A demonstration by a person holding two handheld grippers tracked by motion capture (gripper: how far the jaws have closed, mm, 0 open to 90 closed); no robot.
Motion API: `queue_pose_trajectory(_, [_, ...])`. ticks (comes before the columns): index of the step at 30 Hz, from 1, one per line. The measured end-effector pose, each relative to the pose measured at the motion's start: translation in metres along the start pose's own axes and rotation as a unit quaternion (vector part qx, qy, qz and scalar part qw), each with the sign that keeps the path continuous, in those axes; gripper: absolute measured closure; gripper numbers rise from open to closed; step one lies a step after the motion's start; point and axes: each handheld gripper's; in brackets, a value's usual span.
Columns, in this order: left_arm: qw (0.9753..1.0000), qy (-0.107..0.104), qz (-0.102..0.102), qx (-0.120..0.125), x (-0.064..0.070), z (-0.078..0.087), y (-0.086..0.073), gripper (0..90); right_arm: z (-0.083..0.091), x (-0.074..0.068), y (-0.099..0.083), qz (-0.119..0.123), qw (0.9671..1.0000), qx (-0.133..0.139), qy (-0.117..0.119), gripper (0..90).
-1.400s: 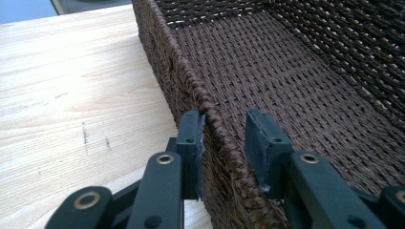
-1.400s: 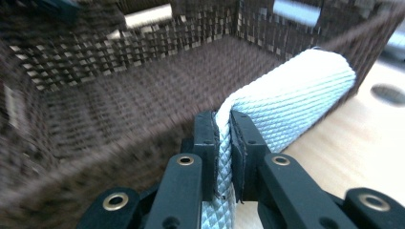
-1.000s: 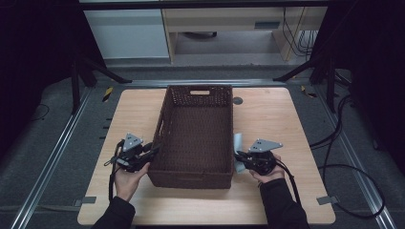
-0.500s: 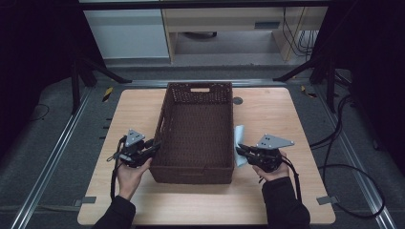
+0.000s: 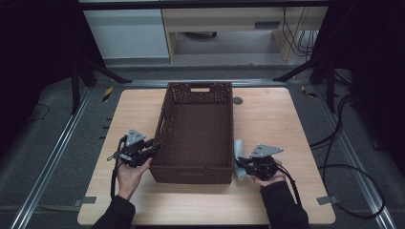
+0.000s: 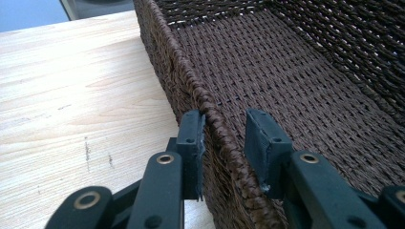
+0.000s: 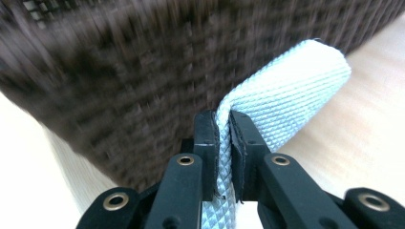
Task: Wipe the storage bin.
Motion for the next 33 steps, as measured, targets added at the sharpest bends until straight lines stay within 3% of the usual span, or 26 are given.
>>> queue_pose_trajectory(3, [1.0000, 0.001, 0.001, 0.000, 0.000, 0.000, 0.000, 67.3, -0.006, -0.001, -0.005, 0.001, 0.9998, -0.019, 0.003, 82.8])
queue_pose_trajectory(6, [1.0000, 0.000, 0.000, 0.000, 0.000, 0.000, 0.000, 67.4, -0.003, -0.002, -0.002, 0.001, 0.9999, -0.010, 0.005, 82.7])
queue_pose_trajectory(10, [1.0000, -0.001, 0.001, -0.001, 0.000, 0.000, 0.000, 67.3, 0.015, -0.005, 0.010, 0.005, 0.9991, 0.042, 0.009, 82.7])
queue_pose_trajectory(13, [1.0000, -0.002, 0.002, -0.001, 0.000, 0.000, 0.000, 67.3, 0.032, -0.007, 0.021, 0.007, 0.9956, 0.093, 0.013, 82.7])
queue_pose_trajectory(15, [1.0000, -0.003, 0.002, -0.001, -0.001, 0.000, 0.000, 67.2, 0.039, -0.011, 0.026, 0.017, 0.9941, 0.106, 0.015, 82.7])
queue_pose_trajectory(19, [1.0000, -0.003, 0.003, -0.002, -0.001, 0.000, 0.000, 67.2, 0.037, -0.015, 0.024, 0.023, 0.9951, 0.095, 0.017, 82.8])
queue_pose_trajectory(24, [1.0000, -0.004, 0.004, -0.003, -0.001, 0.000, 0.000, 67.1, 0.029, -0.013, 0.008, 0.010, 0.9982, 0.056, 0.016, 82.8])
queue_pose_trajectory(33, [1.0000, -0.005, 0.005, -0.003, -0.001, 0.000, 0.000, 66.8, 0.008, -0.016, -0.016, -0.002, 0.9997, -0.016, 0.018, 82.7])
Point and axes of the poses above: each handheld gripper's, and its own axes: z roughly backward along the jaws, y roughly out of its top, x roughly to its right, and after that the axes turned 1 degree about -z, right-handed
